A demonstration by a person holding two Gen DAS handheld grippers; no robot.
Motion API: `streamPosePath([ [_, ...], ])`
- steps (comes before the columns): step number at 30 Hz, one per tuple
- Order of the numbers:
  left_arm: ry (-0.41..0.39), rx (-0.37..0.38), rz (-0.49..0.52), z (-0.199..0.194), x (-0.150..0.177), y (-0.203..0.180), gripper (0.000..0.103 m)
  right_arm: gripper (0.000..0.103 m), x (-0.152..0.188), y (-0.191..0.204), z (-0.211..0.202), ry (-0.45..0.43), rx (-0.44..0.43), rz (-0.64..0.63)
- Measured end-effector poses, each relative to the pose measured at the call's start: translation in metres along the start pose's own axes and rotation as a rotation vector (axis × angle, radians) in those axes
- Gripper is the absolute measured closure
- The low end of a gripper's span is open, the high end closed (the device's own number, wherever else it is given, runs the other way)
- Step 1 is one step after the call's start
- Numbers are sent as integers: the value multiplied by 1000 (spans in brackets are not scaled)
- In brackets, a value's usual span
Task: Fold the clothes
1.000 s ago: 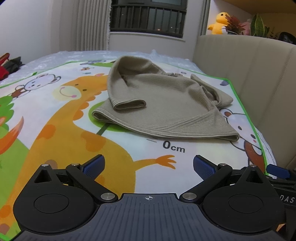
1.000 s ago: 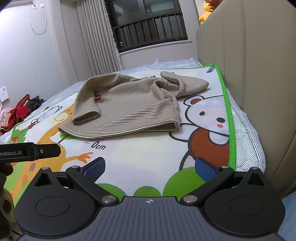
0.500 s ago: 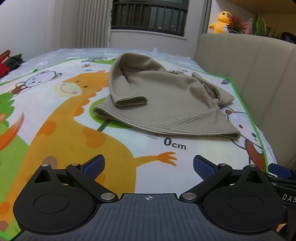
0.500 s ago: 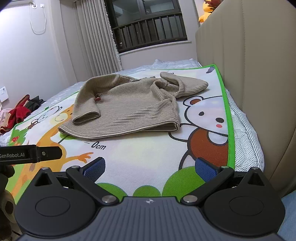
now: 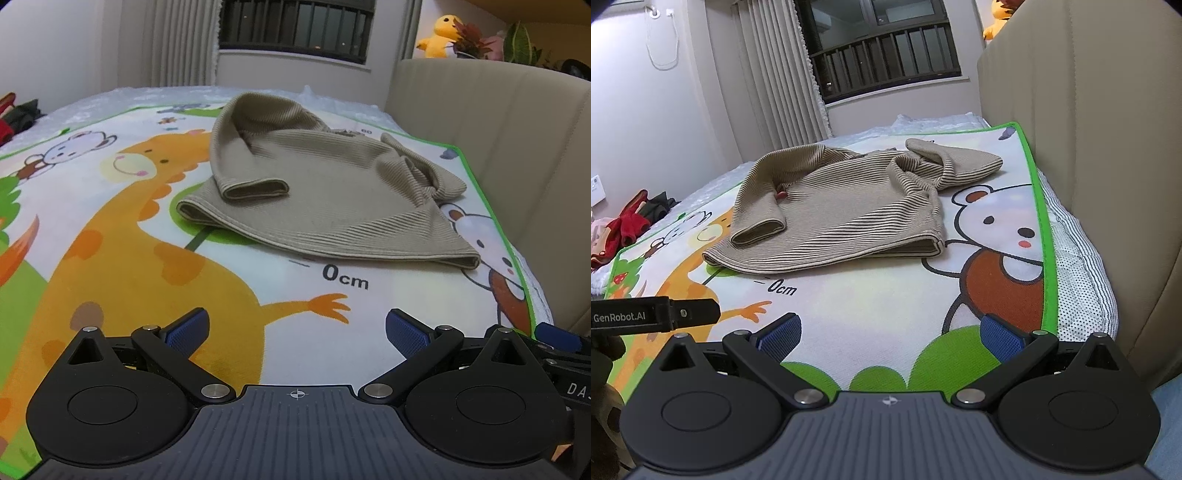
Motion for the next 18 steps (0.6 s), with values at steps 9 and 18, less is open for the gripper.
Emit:
streamPosePath([
  [9,24,11,2,5,4,-2,0,0,2,-2,3,9,-2,7],
  [18,48,16,-3,9,7,-2,0,0,4,-3,5,21,-7,15],
])
Point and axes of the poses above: each gripper's, at about its wrist camera, not at the fingertips, and z roughly the way its jaws point, y to its left, x to its underside, the point moved 1 cm from there along z, roughly the way its jaws point
